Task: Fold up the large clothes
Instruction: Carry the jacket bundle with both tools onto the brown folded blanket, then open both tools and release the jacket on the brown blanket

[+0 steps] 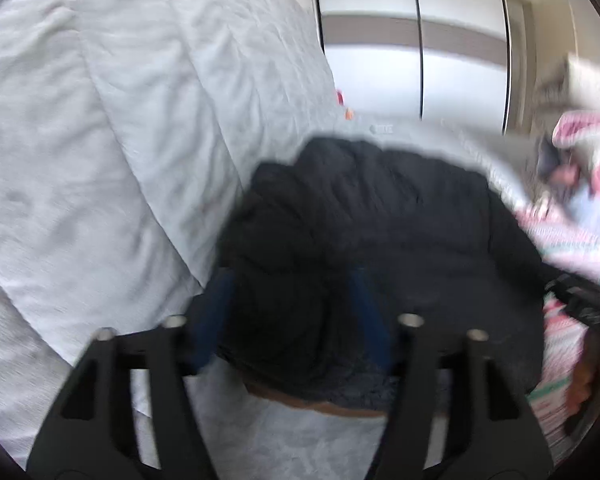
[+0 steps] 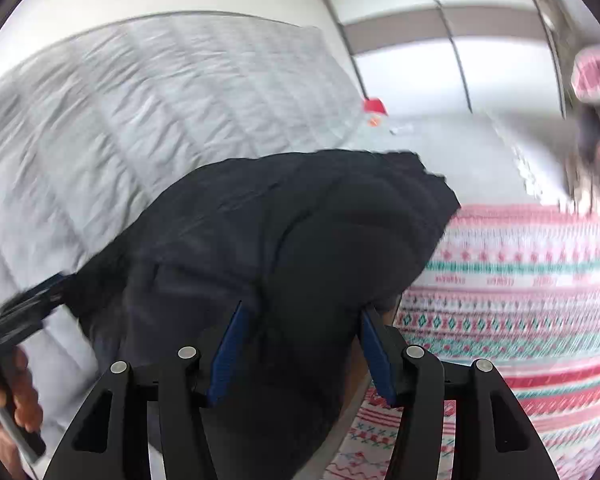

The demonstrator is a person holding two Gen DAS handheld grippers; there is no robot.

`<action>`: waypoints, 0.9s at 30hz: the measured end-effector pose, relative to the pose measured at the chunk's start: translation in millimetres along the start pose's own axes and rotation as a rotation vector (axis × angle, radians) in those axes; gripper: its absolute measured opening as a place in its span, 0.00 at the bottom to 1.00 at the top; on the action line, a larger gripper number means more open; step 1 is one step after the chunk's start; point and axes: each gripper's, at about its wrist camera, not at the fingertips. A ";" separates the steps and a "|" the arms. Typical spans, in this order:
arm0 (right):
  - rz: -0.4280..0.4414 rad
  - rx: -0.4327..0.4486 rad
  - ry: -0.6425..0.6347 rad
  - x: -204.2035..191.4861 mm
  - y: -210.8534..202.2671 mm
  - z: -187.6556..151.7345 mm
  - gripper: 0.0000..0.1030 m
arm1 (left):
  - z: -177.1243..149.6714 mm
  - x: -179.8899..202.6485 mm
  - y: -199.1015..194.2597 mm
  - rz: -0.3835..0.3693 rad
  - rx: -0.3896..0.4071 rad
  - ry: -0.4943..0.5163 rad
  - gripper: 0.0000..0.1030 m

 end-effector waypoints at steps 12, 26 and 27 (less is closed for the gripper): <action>-0.002 -0.035 0.101 37.8 -9.4 -7.8 0.58 | -6.7 -6.7 58.9 0.065 -0.179 -0.066 0.32; 0.170 -0.096 -0.049 17.8 -220.9 -56.1 0.73 | -115.8 36.8 -177.7 0.058 -0.128 -0.243 0.70; 0.188 -0.102 -0.052 14.4 -231.0 -60.1 0.74 | -124.4 44.4 -194.5 0.053 -0.128 -0.243 0.70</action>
Point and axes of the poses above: each gripper's, at about its wrist camera, not at the fingertips, and y roughly the way its jaws point, x to its right, z to its top, and after that the axes turned 6 degrees about z, right-handed
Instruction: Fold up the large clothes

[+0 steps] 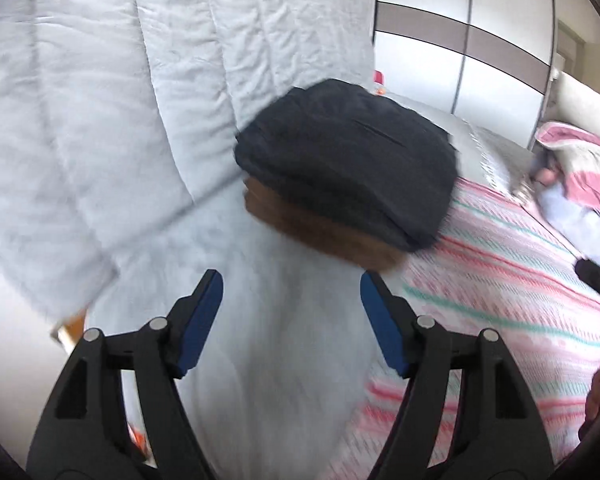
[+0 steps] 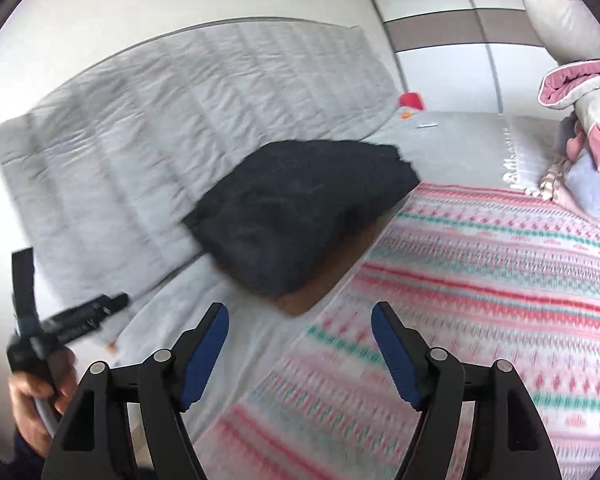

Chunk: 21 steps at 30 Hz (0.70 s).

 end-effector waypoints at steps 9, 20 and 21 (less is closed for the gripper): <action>0.117 0.123 -0.069 -51.6 -90.8 -52.0 0.96 | -52.8 49.0 -104.2 0.033 0.091 0.012 0.81; 0.048 0.159 -0.144 -66.3 -127.1 -78.1 0.97 | -83.5 76.1 -173.6 0.151 0.214 0.042 0.97; 0.028 0.148 -0.143 -62.3 -125.6 -81.5 0.97 | -86.6 78.4 -175.7 0.152 0.215 0.040 0.97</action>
Point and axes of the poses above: each gripper's, at about its wrist camera, not at the fingertips, and y roughly the way its jaws point, x to its right, z to its top, and after that the axes turned 6 degrees about z, right-handed
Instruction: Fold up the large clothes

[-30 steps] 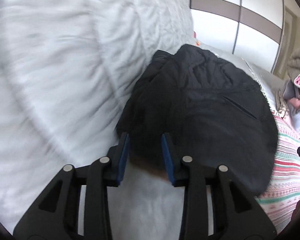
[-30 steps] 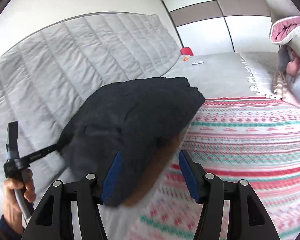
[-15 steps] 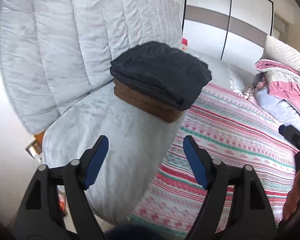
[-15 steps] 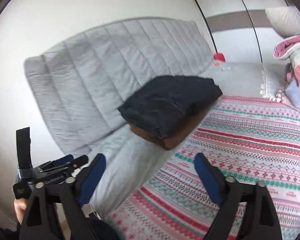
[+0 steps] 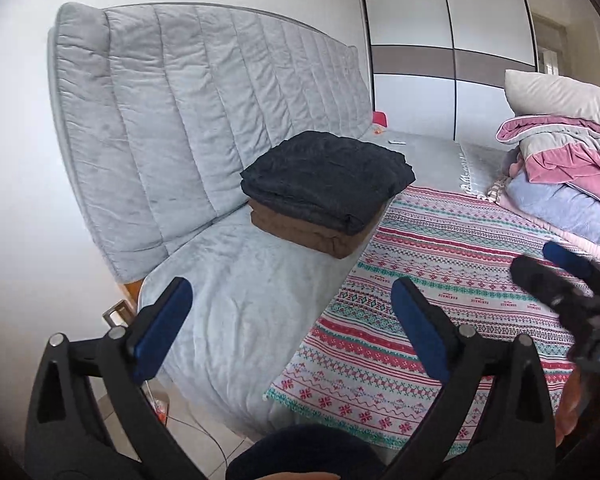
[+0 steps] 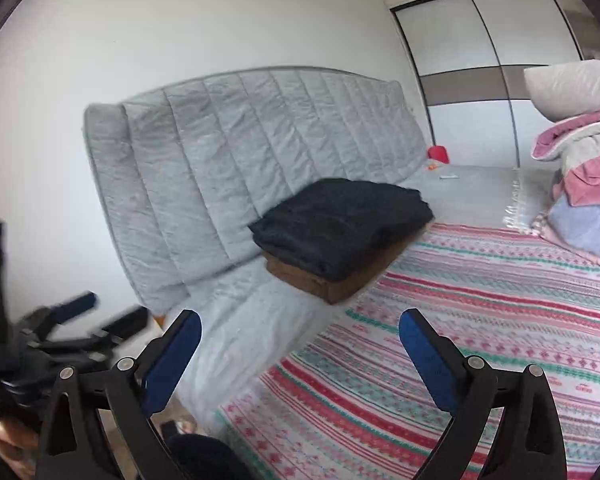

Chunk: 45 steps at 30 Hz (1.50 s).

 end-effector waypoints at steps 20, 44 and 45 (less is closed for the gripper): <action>-0.056 -0.016 -0.035 1.4 -15.8 -17.4 0.97 | -20.0 32.0 -15.4 0.095 0.006 0.063 0.99; -0.071 -0.009 -0.020 5.8 -16.7 -18.6 0.98 | -23.5 44.3 -25.6 0.154 0.051 0.108 0.99; -0.071 -0.008 -0.020 5.8 -16.8 -18.5 0.98 | -23.4 44.1 -25.6 0.152 0.051 0.108 0.99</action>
Point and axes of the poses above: each gripper's, at about its wrist camera, not at the fingertips, and y roughly the way its jaws point, x to its right, z to its top, and after that the axes turned 6 degrees about z, right-handed
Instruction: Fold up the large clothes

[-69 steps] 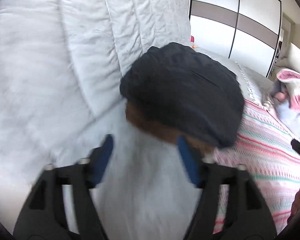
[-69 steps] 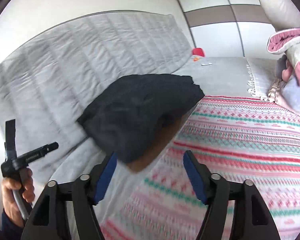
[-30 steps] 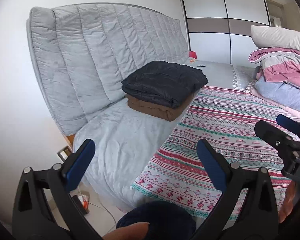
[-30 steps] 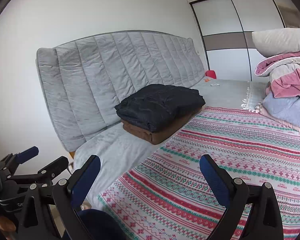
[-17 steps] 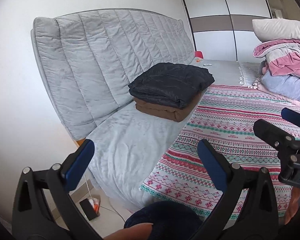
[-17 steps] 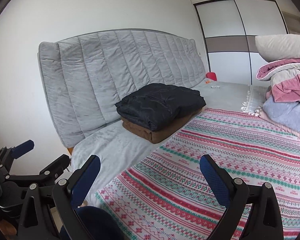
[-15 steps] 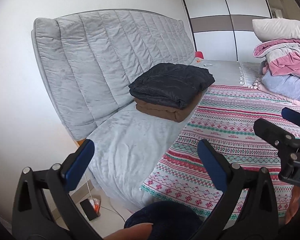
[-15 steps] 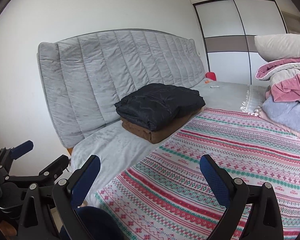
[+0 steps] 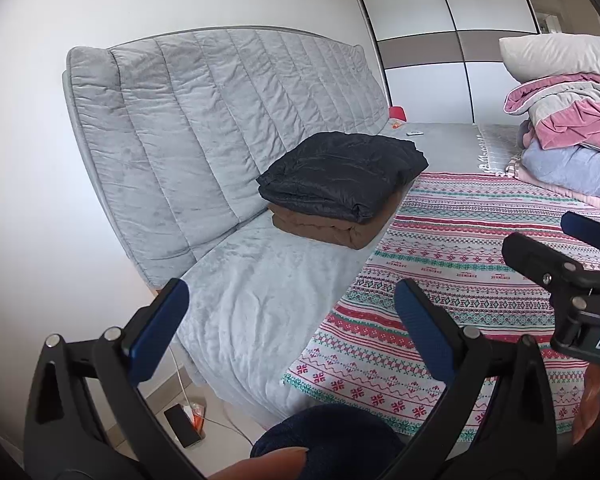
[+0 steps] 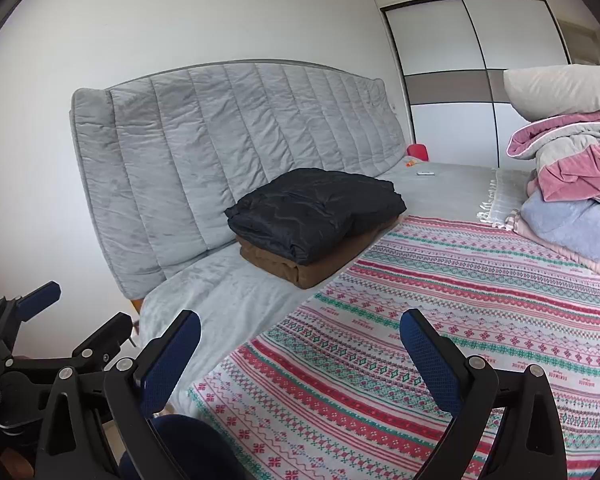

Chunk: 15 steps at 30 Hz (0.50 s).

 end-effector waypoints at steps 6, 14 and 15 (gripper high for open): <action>-0.004 0.002 -0.002 0.4 0.1 -0.4 0.98 | 3.2 -2.4 2.7 -0.005 0.001 -0.003 0.99; -0.013 0.008 -0.003 2.3 -2.0 -0.1 0.98 | 5.1 -6.1 5.1 0.012 0.000 -0.019 0.99; -0.014 0.007 -0.003 2.8 -2.0 -0.3 0.98 | 4.9 -5.8 4.8 0.012 -0.001 -0.019 0.99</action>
Point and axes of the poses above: each gripper's, at about its wrist camera, not at the fingertips, and y roughly the way its jaws point, x to its right, z to its top, and after that the axes turned 6 degrees about z, right-handed
